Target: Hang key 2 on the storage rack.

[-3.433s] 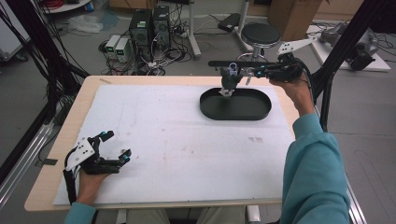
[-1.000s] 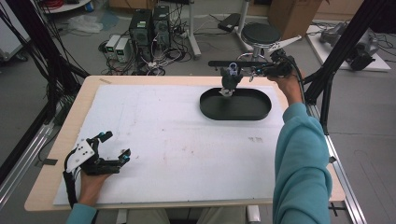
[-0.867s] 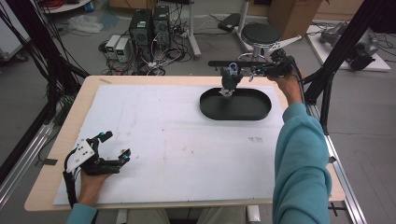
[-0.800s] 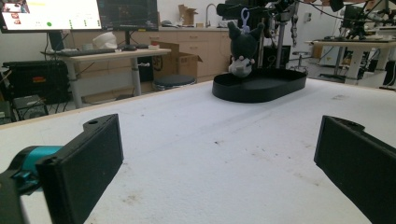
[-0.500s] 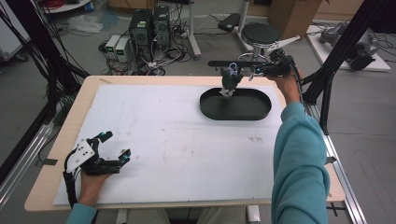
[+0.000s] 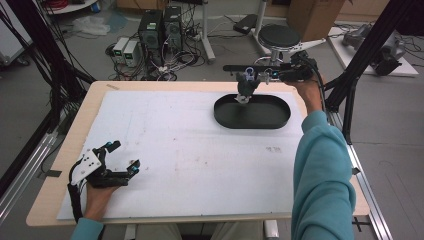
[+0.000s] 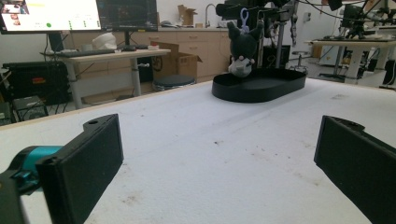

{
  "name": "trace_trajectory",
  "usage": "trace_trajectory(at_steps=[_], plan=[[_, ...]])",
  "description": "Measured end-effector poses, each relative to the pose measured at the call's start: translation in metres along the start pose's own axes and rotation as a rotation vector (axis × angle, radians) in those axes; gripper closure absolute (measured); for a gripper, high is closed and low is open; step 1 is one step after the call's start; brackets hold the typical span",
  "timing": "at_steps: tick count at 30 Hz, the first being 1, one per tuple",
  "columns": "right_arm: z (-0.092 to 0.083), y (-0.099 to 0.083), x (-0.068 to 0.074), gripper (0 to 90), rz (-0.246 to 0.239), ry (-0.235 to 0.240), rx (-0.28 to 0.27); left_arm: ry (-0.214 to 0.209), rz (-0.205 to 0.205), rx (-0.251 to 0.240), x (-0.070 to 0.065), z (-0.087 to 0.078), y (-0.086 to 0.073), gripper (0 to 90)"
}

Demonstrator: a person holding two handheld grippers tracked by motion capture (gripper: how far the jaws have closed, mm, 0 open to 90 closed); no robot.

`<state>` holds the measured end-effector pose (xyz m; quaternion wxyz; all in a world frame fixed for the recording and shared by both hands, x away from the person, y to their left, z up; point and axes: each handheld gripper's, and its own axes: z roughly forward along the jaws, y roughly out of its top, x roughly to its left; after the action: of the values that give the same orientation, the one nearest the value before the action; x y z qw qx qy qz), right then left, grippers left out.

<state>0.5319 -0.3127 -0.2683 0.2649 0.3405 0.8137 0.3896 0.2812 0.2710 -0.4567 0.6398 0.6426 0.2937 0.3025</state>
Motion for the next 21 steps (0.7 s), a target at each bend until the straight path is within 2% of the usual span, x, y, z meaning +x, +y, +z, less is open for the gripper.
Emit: trace_trajectory(at_steps=[1, 2, 3, 6, 7, 8, 10, 11, 12, 13, 15, 16, 18, 19, 20, 21], plan=[[0.0, 0.0, 0.0, 35.9, 0.0, 0.0, 0.0, 0.0, -0.001, 0.0, 0.0, 0.0, 0.0, 1.7], [-0.006, 0.001, 0.005, 19.7, 0.016, -0.008, -0.039, -0.001, -0.001, 0.001, 0.0, 0.0, 0.0, 1.7], [-0.008, 0.002, 0.008, 12.7, 0.028, -0.013, -0.061, -0.001, -0.001, 0.001, 0.0, 0.0, 0.0, 1.7], [-0.014, 0.004, 0.014, 8.6, 0.038, 0.01, -0.082, 0.001, -0.002, 0.001, 0.0, 0.0, 0.0, 1.7], [-0.021, 0.006, 0.022, 0.6, 0.027, 0.018, -0.106, 0.0, -0.002, 0.0, 0.0, 0.0, 0.0, 1.7], [-0.021, 0.006, 0.022, 0.6, 0.027, 0.018, -0.106, -0.001, -0.002, 0.001, 0.0, 0.0, 0.0, 1.7], [-0.03, 0.01, 0.032, 0.6, 0.01, 0.043, -0.114, -0.001, -0.003, 0.001, 0.0, 0.0, 0.0, 1.7], [-0.034, 0.011, 0.037, 0.5, -0.008, 0.044, -0.129, -0.002, -0.004, 0.0, 0.0, 0.0, 0.0, 1.7], [-0.044, 0.01, 0.047, 0.6, -0.015, 0.059, -0.2, -0.001, -0.004, -0.001, 0.0, 0.0, 0.0, 1.7], [-0.049, 0.008, 0.051, 0.6, -0.014, 0.078, -0.221, -0.001, -0.002, 0.0, 0.0, 0.0, 0.0, 1.7], [-0.054, 0.006, 0.054, 0.5, -0.015, 0.086, -0.225, -0.001, 0.002, -0.002, 0.0, 0.0, 0.0, 1.7], [-0.058, 0.002, 0.058, 0.6, -0.024, 0.089, -0.247, -0.001, 0.001, -0.001, 0.0, 0.0, 0.0, 1.7], [-0.068, -0.008, 0.068, 0.6, -0.001, 0.11, -0.275, 0.0, -0.005, -0.002, 0.0, 0.0, 0.0, 1.7], [-0.072, -0.013, 0.074, 0.6, -0.009, 0.106, -0.3, 0.001, -0.008, -0.003, 0.001, 0.0, 0.0, 1.7], [-0.081, -0.027, 0.086, 0.5, -0.014, 0.115, -0.347, 0.0, -0.01, -0.002, 0.001, 0.0, 0.0, 1.7], [-0.081, -0.027, 0.086, 0.5, -0.014, 0.115, -0.347, -0.002, -0.009, -0.002, 0.001, 0.0, 0.0, 1.7]])
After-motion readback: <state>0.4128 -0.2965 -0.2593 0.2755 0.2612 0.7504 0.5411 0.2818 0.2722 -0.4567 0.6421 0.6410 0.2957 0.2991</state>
